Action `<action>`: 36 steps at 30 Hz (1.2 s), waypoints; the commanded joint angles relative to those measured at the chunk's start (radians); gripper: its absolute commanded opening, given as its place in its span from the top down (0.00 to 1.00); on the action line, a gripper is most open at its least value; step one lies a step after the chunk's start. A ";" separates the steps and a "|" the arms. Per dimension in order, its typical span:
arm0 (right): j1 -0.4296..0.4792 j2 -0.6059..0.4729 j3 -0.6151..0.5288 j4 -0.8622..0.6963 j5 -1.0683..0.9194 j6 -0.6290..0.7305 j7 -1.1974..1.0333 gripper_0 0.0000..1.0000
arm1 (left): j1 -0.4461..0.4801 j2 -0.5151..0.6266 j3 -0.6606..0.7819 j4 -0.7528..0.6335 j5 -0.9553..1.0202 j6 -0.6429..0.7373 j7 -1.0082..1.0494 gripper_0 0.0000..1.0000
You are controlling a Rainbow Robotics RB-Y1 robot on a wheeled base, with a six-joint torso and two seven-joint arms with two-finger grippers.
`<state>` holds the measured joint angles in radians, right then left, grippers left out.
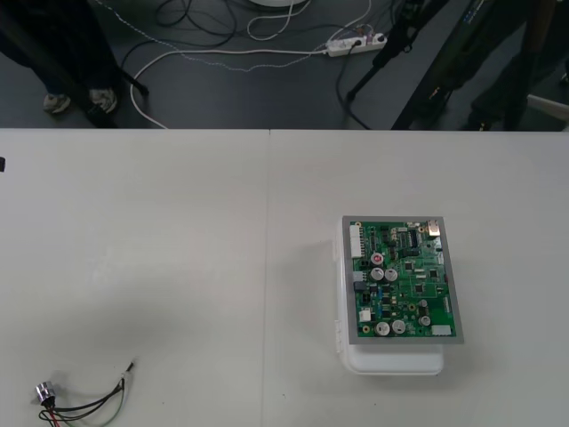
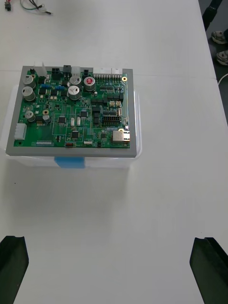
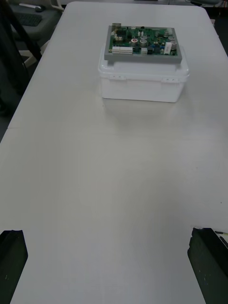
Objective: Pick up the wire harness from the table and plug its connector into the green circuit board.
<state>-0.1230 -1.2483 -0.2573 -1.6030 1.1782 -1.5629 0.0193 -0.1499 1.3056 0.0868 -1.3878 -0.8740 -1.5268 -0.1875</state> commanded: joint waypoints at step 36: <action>0.059 0.053 -0.003 -0.002 0.026 -0.008 0.037 0.00 | 0.075 -0.003 0.017 -0.005 -0.082 -0.044 0.025 0.00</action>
<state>-0.1039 -1.2287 -0.2560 -1.6028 1.1900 -1.5634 0.0193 -0.0892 1.2985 0.0839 -1.3874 -0.9261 -1.5271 -0.1875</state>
